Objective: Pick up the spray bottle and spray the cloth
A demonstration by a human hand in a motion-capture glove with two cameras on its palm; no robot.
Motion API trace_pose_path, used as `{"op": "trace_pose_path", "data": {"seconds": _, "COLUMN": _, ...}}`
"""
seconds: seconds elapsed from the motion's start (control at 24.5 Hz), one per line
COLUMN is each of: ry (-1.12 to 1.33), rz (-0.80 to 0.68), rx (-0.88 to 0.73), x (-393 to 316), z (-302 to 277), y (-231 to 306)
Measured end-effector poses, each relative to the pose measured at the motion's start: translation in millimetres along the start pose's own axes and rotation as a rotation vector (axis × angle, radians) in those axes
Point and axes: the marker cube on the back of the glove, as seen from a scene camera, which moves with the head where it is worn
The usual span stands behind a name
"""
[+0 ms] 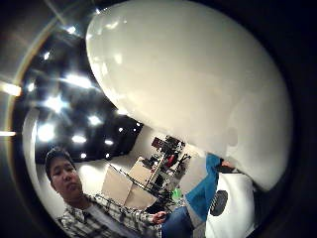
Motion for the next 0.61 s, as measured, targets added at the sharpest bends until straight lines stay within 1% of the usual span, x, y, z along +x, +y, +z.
{"op": "trace_pose_path", "data": {"seconds": 0.45, "ry": 0.037, "rz": -0.006, "rx": 0.022, "x": -3, "z": 0, "y": -8}}
{"op": "trace_pose_path", "data": {"seconds": 0.61, "ry": 0.060, "rz": -0.012, "rx": 0.037, "x": -4, "z": -12, "y": -18}}
